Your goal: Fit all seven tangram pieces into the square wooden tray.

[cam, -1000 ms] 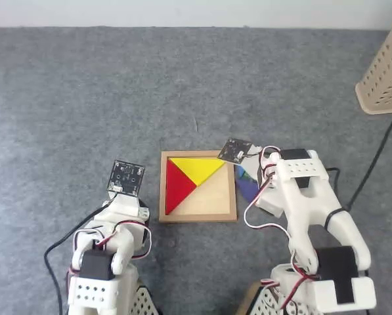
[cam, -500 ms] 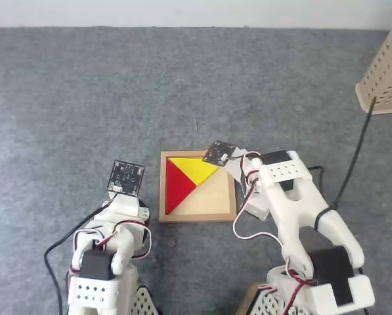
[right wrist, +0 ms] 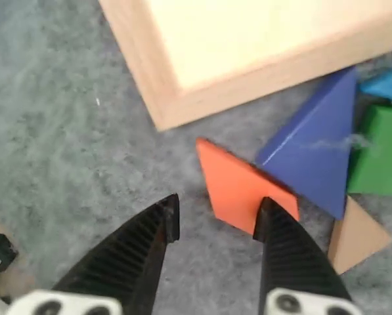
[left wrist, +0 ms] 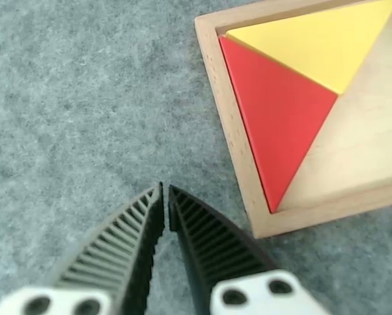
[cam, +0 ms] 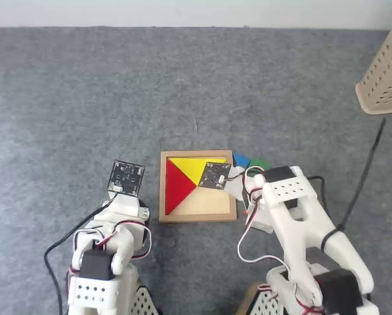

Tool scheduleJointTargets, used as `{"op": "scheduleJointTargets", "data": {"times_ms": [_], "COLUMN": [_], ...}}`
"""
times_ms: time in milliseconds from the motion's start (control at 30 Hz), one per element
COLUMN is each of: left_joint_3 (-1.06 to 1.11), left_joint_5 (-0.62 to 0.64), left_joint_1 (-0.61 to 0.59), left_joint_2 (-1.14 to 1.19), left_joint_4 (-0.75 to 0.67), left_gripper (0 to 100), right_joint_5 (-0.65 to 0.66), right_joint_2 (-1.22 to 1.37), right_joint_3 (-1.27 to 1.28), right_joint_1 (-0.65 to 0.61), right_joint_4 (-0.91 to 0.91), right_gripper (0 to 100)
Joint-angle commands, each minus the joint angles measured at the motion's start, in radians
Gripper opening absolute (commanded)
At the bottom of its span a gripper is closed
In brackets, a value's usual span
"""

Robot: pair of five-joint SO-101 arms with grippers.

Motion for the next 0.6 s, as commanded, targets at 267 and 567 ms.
{"op": "scheduleJointTargets", "data": {"times_ms": [267,567], "left_joint_3": [-0.019,-0.019], "left_joint_5": [0.006,0.006], "left_joint_1": [-0.006,-0.006], "left_joint_2": [-0.021,-0.021], "left_joint_4": [0.006,0.006], "left_gripper": [1,1], "right_joint_5": [-0.025,0.216], "right_joint_2": [0.111,0.088], "right_joint_3": [-0.026,-0.023], "right_joint_1": [0.015,0.079], "right_joint_4": [-0.085,-0.087], "right_gripper": [23.1,23.1]}}
